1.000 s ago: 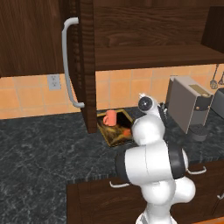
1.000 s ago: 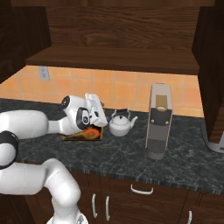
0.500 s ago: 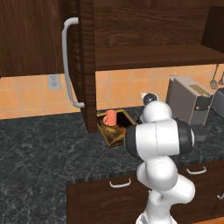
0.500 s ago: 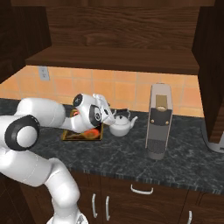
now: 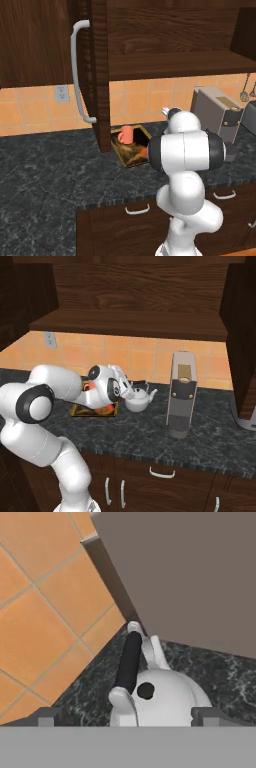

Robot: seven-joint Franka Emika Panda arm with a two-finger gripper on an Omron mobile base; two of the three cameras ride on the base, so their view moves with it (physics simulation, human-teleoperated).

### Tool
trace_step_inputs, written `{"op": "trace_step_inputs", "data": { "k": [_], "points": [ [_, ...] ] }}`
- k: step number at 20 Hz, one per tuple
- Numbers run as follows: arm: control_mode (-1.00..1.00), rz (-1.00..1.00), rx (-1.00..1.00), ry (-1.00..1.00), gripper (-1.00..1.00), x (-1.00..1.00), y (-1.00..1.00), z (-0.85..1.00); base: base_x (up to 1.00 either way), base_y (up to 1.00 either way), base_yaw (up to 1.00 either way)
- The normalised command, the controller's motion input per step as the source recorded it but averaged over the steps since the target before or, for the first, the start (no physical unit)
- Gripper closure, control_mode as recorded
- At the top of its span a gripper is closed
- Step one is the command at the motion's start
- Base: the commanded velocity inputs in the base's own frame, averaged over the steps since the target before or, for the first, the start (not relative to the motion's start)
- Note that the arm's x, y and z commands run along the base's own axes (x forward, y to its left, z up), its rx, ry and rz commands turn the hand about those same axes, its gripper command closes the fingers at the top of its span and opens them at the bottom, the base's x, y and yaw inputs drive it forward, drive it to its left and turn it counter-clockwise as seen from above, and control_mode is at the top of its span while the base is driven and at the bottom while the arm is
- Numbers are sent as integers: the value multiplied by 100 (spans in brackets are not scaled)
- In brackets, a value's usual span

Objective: Pick the kettle from the counter and place it on the tray. Then pick the mug from the cabinet and place it on the tray. Then close the cabinet doors.

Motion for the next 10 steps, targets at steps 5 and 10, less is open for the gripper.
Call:
{"op": "trace_step_inputs", "data": {
  "k": [5,10],
  "points": [
    [-100,0,0,0,-100,8,0,-1,0,0,0],
    [-100,0,0,0,-100,25,0,0,0,0,0]
  ]
}}
